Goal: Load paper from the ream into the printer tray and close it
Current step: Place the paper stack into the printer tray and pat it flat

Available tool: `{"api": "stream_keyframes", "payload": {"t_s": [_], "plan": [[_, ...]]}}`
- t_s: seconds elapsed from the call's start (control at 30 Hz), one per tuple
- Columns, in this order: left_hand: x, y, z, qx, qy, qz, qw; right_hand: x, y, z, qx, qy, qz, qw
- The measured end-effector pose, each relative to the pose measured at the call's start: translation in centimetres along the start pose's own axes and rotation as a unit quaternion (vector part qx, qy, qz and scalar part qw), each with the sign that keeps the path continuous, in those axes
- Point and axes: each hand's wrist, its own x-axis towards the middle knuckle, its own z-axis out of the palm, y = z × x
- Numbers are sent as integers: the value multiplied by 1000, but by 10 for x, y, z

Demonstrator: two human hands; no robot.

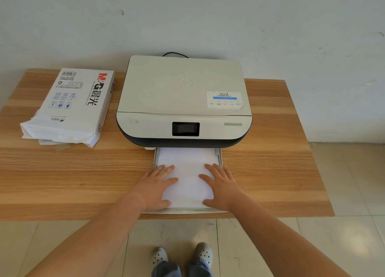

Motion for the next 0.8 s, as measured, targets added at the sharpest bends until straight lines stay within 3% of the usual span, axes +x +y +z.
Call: {"api": "stream_keyframes", "payload": {"t_s": [0.4,0.8], "plan": [[2,5,2,3,22,3,1000,1,-3,-1,5,9,-10,1000],[10,7,0,-41,3,-9,999,10,-10,-4,49,-36,11,998]]}}
